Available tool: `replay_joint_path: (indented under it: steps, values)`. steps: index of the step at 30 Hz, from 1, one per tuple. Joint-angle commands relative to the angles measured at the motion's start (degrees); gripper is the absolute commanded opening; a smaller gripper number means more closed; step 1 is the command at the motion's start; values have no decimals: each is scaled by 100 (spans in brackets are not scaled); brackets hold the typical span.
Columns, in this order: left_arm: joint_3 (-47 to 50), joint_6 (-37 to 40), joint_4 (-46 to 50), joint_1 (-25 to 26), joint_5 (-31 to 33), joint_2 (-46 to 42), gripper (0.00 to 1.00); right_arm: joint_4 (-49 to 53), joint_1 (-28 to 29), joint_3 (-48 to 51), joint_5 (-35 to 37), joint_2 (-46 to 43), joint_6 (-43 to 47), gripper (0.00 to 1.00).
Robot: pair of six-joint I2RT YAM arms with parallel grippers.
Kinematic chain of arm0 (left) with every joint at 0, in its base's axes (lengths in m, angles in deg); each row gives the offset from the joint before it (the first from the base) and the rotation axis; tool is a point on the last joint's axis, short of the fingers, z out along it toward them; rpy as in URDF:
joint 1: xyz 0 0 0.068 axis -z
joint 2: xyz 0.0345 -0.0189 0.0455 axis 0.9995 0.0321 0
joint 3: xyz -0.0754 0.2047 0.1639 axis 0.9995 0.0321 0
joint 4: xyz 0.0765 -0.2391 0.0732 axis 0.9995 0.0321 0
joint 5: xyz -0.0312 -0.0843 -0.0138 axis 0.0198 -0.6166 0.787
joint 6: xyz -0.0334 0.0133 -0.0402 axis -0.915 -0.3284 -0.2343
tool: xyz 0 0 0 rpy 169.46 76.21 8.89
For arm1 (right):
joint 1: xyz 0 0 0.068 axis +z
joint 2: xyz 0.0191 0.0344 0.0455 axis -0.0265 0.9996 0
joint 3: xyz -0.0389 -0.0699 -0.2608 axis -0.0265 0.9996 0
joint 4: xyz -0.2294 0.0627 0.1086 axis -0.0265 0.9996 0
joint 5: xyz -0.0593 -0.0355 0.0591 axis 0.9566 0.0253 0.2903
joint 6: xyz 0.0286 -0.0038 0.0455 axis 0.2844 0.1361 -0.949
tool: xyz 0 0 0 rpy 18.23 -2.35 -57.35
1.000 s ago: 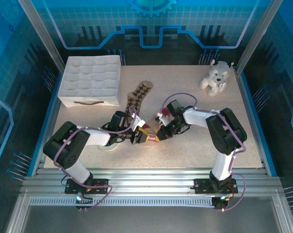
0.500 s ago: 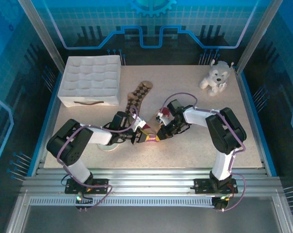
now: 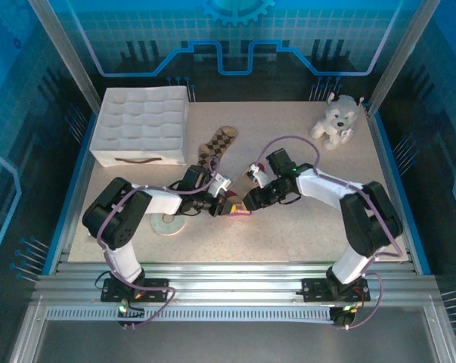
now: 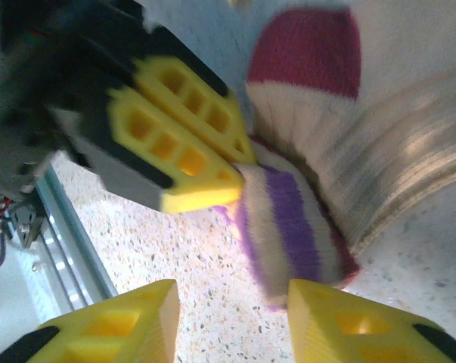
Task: Roll the socks
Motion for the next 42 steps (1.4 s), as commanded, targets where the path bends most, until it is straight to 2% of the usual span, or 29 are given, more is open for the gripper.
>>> replay_joint_path:
  steps: [1,9,12,28,32,34,37,39,42]
  values:
    - [-66,-140,793,-66,259,352,4,-622,192,198,736,-506,-347,45]
    - [-519,-237,1477,-153,141,490,4,-1370,563,433,1447,-261,-601,47]
    - [-624,-289,1624,-188,73,525,4,-1510,582,372,1456,-28,-623,51]
    - [-566,-506,1559,-281,-53,609,4,-1801,498,555,1220,666,-535,50]
    - [-467,-594,1394,-312,-70,583,4,-1847,464,613,1156,710,-518,42]
    - [-414,-633,1314,-318,-71,566,4,-1848,456,613,1086,748,-526,33]
    - [-303,-643,1151,-314,-49,502,5,-1699,452,579,1087,853,-580,12]
    - [-191,-587,979,-312,-2,365,10,-1334,446,389,1255,981,-643,5]
    - [-5,-411,748,-287,43,69,18,-576,444,-10,1551,1248,-676,1]
